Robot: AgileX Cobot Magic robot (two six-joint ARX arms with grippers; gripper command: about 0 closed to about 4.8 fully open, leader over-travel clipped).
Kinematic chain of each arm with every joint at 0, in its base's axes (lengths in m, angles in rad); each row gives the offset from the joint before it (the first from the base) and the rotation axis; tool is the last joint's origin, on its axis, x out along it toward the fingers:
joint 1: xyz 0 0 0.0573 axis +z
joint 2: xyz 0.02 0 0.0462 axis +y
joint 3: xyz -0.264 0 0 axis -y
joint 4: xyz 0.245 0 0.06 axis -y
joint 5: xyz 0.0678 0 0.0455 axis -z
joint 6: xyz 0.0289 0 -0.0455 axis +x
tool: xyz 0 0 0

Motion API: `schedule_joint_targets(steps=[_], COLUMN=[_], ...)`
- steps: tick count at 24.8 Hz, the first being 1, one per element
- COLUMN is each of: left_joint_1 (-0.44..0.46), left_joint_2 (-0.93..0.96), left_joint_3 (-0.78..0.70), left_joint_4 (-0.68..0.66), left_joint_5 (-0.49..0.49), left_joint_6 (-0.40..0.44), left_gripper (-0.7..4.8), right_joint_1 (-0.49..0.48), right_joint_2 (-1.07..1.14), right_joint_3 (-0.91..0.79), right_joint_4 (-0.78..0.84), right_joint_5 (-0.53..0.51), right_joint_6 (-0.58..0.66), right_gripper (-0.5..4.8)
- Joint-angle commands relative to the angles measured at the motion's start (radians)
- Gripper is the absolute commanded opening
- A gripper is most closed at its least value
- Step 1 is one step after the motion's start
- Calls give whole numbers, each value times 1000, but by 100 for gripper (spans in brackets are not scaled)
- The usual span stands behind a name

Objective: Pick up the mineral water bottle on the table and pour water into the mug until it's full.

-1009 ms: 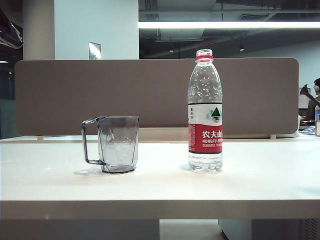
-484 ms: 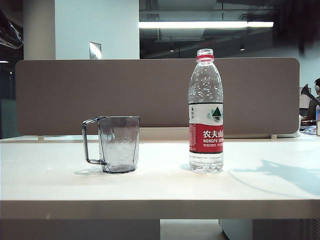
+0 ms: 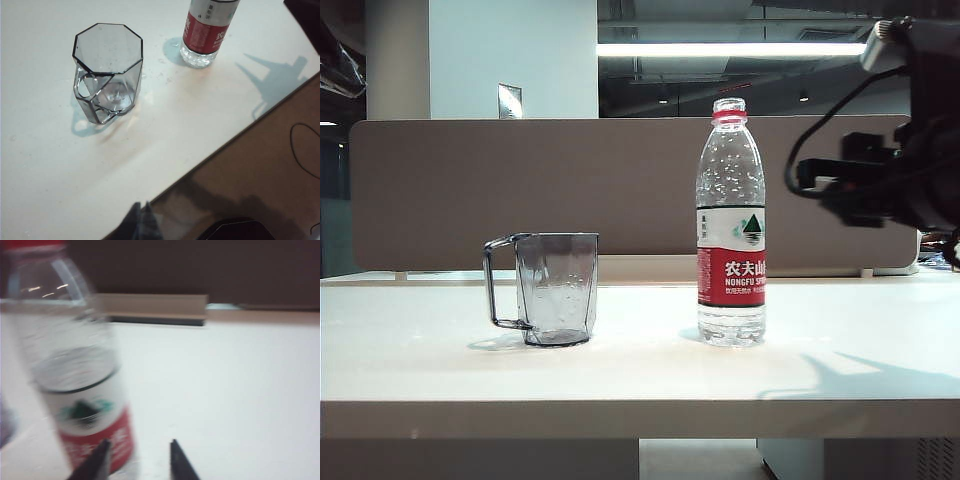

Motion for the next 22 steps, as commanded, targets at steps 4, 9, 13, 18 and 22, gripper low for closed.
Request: schedule_joint_targets(steps=[4, 9, 13, 18, 22], left_joint_1=[0, 0, 0, 0, 0], left_joint_2=[-2, -2, -2, -2, -2], left_joint_3=[4, 4, 4, 4, 4], left_joint_4=[10, 10, 10, 10, 10], left_joint_5=[5, 5, 5, 5, 5], left_joint_6=[0, 0, 0, 0, 0], left_gripper=[-5, -5, -5, -5, -5], right_joint_1=[29, 31, 31, 31, 31], right_joint_2=[122, 293, 380, 472, 513], right_joint_3=[49, 130, 195, 313, 374], right_joint_4=[67, 158, 174, 174, 172], right_joint_5=[-40, -93, -94, -96, -96], right_joint_6=[18, 18, 18, 18, 18], right_gripper=[395, 456, 479, 479, 479])
